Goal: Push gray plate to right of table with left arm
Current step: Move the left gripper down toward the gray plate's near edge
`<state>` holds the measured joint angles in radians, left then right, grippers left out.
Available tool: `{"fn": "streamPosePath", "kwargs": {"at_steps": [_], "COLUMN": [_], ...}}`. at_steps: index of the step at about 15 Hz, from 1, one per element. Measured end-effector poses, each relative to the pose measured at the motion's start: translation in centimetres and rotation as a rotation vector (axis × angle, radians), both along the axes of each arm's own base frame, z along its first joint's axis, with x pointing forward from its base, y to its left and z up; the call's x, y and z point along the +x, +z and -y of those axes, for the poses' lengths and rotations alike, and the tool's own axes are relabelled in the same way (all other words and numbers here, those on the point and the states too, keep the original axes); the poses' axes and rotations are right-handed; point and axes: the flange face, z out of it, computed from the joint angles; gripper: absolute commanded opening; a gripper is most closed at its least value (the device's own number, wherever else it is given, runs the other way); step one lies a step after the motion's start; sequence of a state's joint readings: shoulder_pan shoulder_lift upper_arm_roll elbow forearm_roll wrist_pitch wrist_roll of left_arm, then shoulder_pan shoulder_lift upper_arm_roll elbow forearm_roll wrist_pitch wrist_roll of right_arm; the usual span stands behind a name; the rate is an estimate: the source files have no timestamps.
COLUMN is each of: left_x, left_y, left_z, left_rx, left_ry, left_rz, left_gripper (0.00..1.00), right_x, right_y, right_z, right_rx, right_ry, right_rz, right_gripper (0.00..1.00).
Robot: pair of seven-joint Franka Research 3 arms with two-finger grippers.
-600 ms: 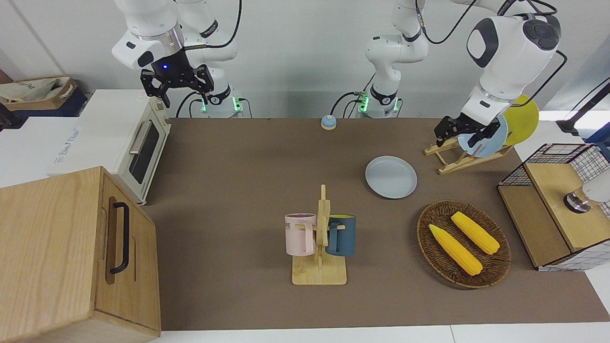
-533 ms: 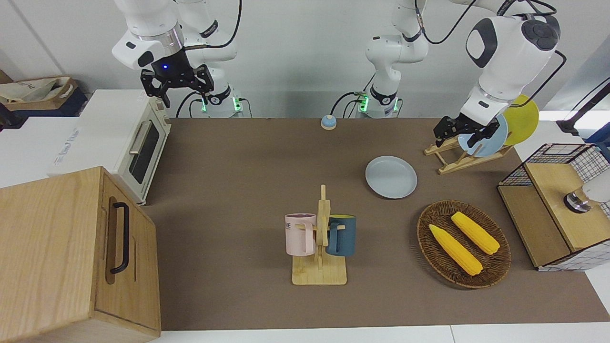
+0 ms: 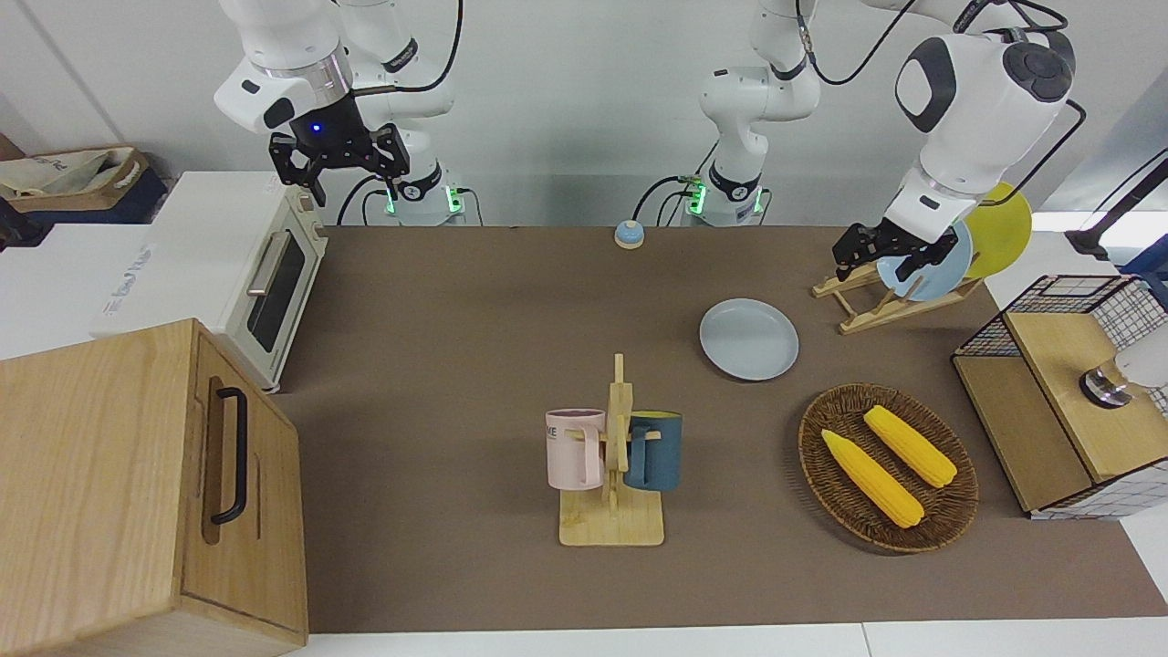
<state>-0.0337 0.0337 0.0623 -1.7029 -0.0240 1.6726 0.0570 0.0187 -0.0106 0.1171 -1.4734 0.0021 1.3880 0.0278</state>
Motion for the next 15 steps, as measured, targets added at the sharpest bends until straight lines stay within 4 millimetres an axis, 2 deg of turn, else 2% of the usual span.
{"fn": "streamPosePath", "kwargs": {"at_steps": [9, 15], "left_x": [-0.52, -0.99], "left_y": [0.28, -0.63], "left_z": [-0.70, -0.71], "left_rx": [-0.001, -0.002], "left_ry": [0.012, 0.012], "left_rz": [-0.017, -0.044], "left_gripper": [1.00, 1.00], "right_x": [0.00, 0.00], "right_y": [0.00, 0.00], "right_z": [0.00, 0.00], "right_rx": [0.000, 0.000], "right_ry": [0.000, 0.000], "right_rz": [0.000, 0.000], "right_gripper": [0.983, 0.983]}}
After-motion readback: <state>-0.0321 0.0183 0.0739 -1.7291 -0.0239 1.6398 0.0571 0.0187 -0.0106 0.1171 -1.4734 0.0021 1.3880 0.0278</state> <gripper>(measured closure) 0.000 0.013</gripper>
